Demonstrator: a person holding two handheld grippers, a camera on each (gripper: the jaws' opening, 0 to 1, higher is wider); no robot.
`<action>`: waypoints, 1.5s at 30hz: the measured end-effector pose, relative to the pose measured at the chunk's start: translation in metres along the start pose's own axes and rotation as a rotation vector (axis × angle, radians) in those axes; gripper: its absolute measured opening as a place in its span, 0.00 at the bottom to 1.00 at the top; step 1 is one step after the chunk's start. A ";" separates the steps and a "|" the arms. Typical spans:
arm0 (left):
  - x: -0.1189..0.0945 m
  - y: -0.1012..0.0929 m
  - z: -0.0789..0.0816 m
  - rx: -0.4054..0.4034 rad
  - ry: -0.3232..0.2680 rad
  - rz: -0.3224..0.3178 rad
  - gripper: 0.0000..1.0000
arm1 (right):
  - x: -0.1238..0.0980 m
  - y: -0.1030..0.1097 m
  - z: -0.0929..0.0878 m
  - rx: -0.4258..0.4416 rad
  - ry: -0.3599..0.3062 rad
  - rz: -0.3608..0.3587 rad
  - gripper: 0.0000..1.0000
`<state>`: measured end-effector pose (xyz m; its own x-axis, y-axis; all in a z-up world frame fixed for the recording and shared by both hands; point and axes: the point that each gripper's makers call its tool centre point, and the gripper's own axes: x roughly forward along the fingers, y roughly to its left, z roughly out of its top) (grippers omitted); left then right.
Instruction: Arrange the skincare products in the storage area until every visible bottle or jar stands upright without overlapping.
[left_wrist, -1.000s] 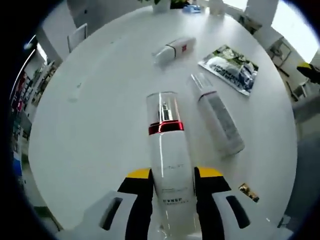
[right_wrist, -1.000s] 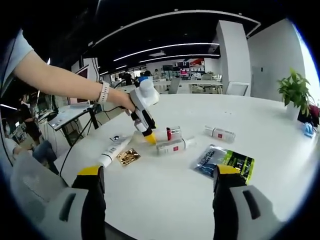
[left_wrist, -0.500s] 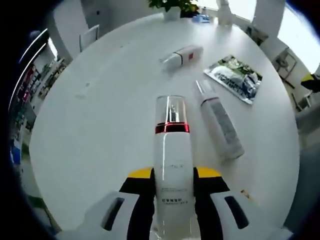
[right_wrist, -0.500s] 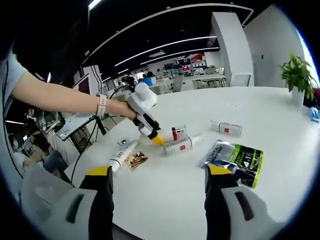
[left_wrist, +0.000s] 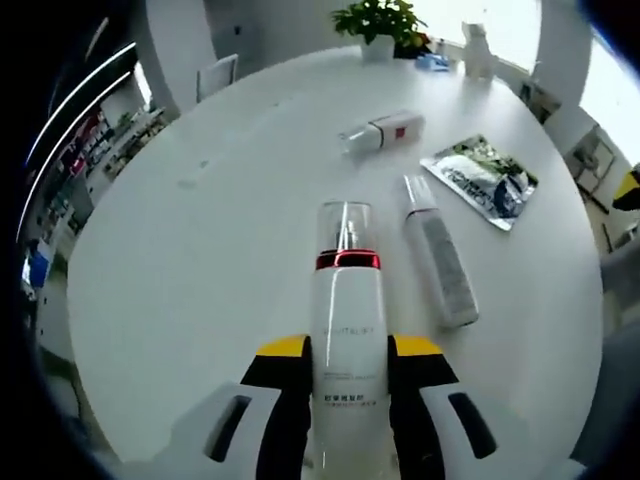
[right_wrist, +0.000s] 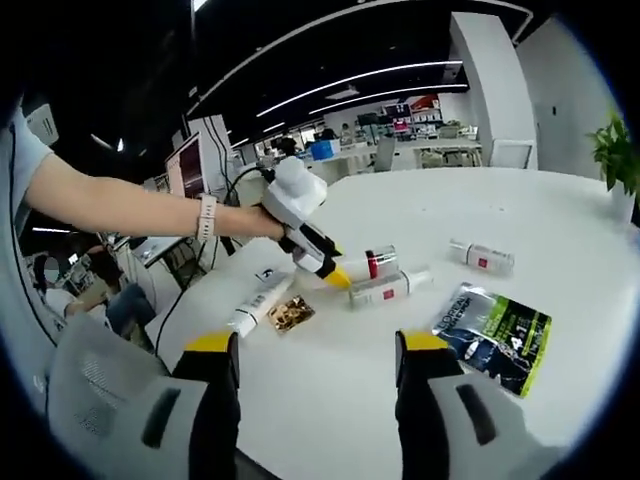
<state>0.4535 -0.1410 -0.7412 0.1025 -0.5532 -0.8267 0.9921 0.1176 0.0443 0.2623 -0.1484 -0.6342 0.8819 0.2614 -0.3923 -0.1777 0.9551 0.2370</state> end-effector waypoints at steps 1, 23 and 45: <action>-0.001 -0.001 -0.001 -0.008 0.001 -0.002 0.26 | 0.001 0.000 0.000 0.003 0.000 0.003 0.56; -0.028 -0.031 -0.021 -0.212 -0.103 -0.041 0.25 | 0.060 -0.007 0.015 0.267 0.003 0.156 0.36; -0.065 -0.054 -0.022 -0.290 -0.234 -0.043 0.25 | 0.106 -0.012 -0.004 0.849 -0.063 0.178 0.46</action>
<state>0.3921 -0.0934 -0.7022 0.1088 -0.7323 -0.6722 0.9374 0.3006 -0.1757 0.3563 -0.1312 -0.6826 0.8988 0.3649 -0.2429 0.0488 0.4673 0.8827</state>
